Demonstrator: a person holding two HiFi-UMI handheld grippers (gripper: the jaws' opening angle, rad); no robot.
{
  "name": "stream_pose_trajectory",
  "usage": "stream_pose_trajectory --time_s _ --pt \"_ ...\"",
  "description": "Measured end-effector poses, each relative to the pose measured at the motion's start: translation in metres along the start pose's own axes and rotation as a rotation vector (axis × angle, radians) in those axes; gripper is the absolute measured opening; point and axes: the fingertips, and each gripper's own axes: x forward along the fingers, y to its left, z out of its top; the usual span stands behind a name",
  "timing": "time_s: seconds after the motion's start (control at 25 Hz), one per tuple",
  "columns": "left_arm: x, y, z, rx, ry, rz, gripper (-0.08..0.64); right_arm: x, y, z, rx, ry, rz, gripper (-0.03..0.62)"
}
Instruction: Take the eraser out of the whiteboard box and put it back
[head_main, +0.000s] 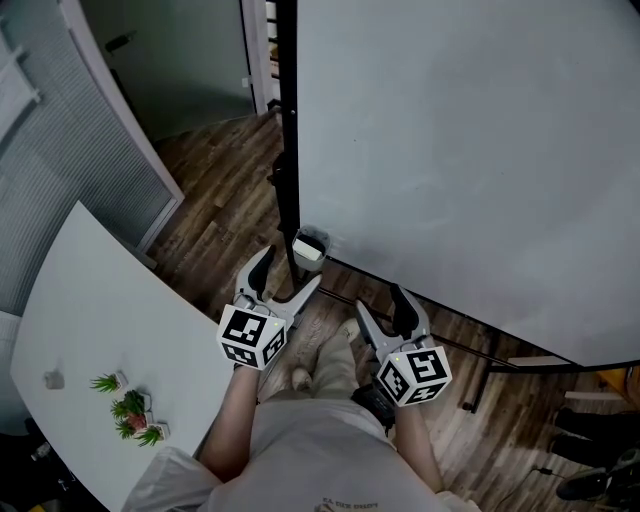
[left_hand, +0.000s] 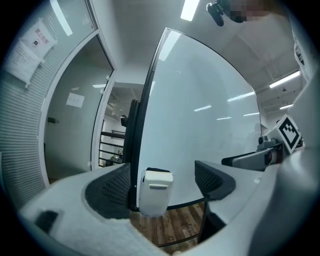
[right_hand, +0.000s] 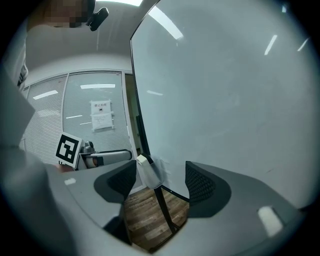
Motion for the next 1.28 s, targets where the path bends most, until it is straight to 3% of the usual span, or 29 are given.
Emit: stream_pose_trajectory --time_s 1.28 --pt "0.049 0.005 -0.017 0.148 0.064 0.012 0.314 0.025 -0.030 -0.012 0.031 0.050 -0.001 0.291"
